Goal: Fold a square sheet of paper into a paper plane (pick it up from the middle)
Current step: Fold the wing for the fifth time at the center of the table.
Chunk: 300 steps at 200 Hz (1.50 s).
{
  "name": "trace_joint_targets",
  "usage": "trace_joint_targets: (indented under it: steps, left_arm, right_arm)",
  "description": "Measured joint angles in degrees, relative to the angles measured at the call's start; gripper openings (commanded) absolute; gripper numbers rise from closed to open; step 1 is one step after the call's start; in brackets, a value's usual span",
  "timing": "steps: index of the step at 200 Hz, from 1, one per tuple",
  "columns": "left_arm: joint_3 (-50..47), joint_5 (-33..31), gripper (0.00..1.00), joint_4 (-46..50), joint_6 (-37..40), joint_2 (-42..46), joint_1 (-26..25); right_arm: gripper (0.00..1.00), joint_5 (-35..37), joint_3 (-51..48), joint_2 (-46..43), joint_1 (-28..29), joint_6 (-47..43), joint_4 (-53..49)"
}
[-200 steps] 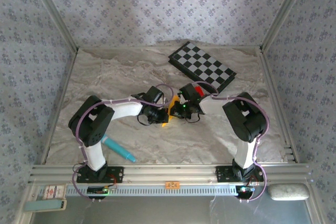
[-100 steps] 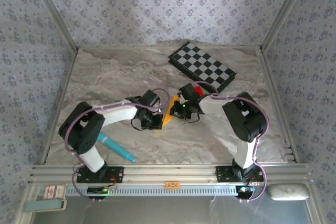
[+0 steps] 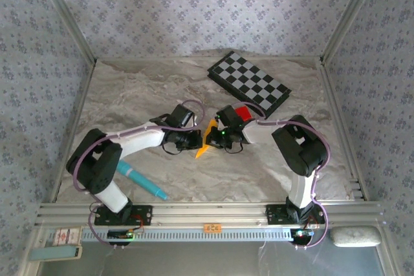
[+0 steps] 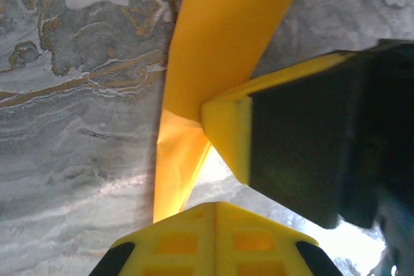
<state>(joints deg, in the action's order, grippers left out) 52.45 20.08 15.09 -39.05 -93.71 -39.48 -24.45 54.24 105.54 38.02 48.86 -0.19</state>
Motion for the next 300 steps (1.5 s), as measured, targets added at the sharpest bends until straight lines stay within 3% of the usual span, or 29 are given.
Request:
trace_joint_targets:
  steps: [146,300]
  left_arm:
    - [0.0,1.1,0.00,-3.3,-1.1,-6.7,-0.4]
    - [0.3,0.6,0.00,-2.9,-0.9,-6.9,-0.8]
  right_arm:
    - [0.10,-0.3,-1.0,-2.8,-1.9,-0.5,1.2]
    - [0.11,11.1,4.2,-1.4,-2.4,-5.2,-9.4]
